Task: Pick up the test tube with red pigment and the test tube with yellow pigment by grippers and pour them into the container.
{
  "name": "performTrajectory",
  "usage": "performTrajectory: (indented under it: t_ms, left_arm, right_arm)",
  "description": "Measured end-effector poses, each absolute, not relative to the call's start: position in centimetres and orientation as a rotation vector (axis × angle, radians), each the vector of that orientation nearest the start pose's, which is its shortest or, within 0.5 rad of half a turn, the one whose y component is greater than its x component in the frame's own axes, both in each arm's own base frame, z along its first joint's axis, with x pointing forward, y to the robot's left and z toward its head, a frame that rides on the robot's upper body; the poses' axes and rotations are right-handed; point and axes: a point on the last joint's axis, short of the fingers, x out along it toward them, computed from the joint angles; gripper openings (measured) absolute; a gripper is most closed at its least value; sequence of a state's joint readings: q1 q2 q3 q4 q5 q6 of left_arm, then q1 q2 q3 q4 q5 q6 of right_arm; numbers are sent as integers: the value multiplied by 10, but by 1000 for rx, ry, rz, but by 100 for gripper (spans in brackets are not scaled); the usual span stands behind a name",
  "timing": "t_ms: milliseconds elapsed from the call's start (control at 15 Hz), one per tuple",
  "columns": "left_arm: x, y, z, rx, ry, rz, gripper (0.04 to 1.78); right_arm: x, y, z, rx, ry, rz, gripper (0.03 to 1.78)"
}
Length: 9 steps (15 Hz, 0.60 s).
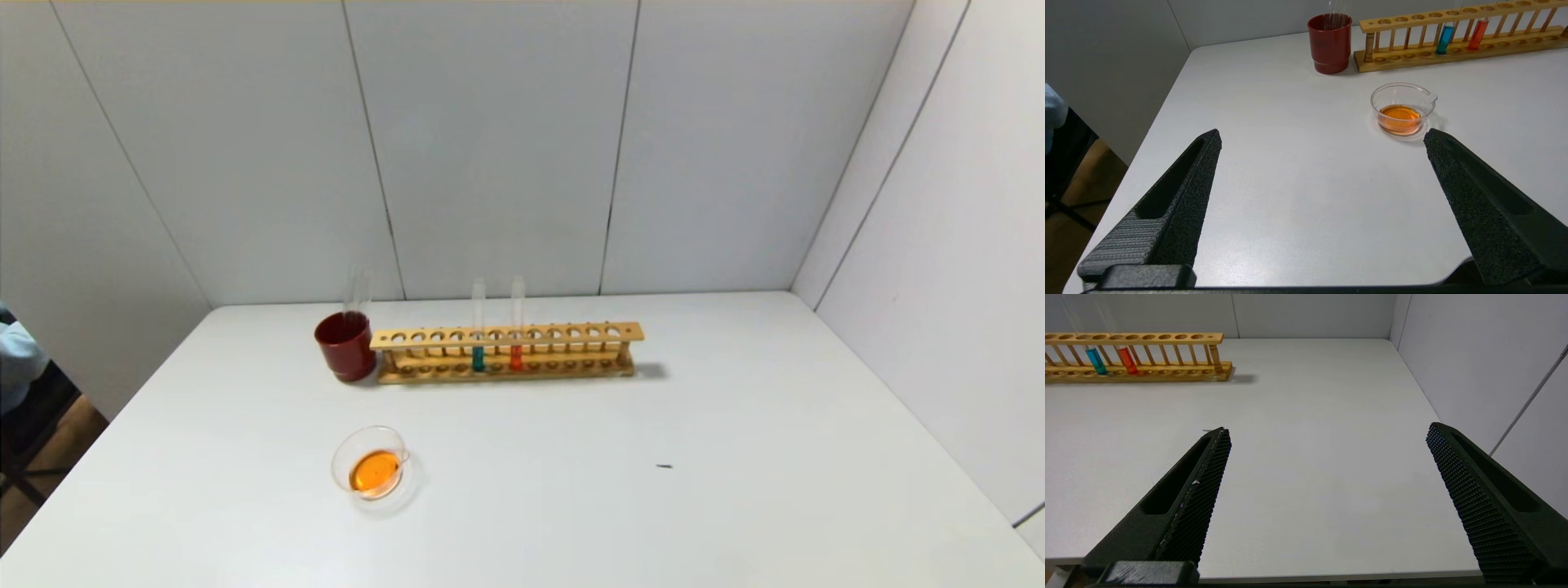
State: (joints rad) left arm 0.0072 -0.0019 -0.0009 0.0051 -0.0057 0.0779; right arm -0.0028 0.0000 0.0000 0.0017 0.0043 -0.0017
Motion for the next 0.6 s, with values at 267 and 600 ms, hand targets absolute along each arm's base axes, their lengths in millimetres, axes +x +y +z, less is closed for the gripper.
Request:
performTrajectory:
  t_ms: [267, 600]
  left_arm:
    - [-23, 0, 76, 67, -2, -4, 175]
    - [-23, 0, 75, 64, 1, -5, 175]
  right_arm:
    - [-23, 0, 75, -2, 1, 1, 175]
    - [-23, 0, 75, 0, 2, 1, 175]
